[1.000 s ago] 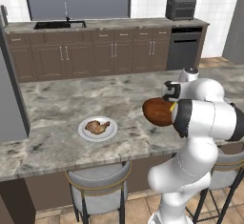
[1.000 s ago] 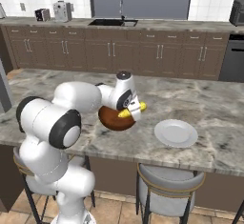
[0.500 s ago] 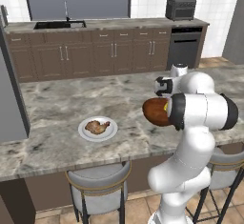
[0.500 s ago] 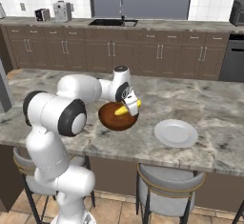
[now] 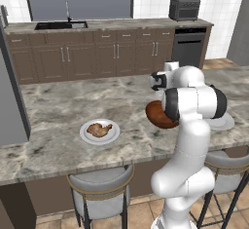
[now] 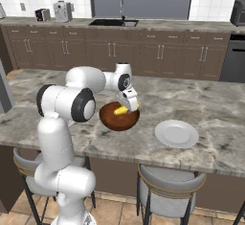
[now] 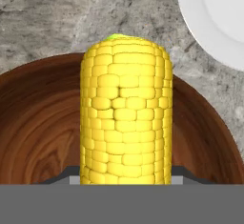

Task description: Pick the chicken drumstick and corn from their plates and place them in the bowl. Then put the bowl in the fridge.

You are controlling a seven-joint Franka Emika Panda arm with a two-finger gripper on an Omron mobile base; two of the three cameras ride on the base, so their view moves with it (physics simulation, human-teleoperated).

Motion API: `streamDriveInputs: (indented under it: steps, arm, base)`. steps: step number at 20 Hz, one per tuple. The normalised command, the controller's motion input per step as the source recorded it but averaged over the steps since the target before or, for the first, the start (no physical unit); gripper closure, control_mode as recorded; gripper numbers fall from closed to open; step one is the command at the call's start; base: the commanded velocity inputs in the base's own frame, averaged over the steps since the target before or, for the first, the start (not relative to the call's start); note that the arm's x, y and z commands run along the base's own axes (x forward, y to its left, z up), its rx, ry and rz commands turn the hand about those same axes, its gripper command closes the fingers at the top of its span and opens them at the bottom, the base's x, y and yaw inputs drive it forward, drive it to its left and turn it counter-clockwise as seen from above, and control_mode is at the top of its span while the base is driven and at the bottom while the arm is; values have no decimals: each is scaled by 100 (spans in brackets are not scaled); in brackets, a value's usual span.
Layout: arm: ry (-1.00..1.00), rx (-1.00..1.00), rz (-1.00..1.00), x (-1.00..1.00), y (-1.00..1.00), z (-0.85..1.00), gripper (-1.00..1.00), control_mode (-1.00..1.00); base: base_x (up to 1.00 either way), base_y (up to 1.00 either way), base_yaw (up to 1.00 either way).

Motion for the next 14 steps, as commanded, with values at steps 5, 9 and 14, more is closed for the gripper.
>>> streamDriveInputs:
  steps: [5, 9, 14]
  arm:
    - [15, 4, 0, 1, 5, -32, 100, -100]
    - [1, 11, 0, -2, 1, -39, 100, -100]
    - [-1, 14, 0, -14, 8, -23, 100, -100]
  base:
    - [0, 0, 0]
    - [0, 0, 0]
    - [0, 0, 0]
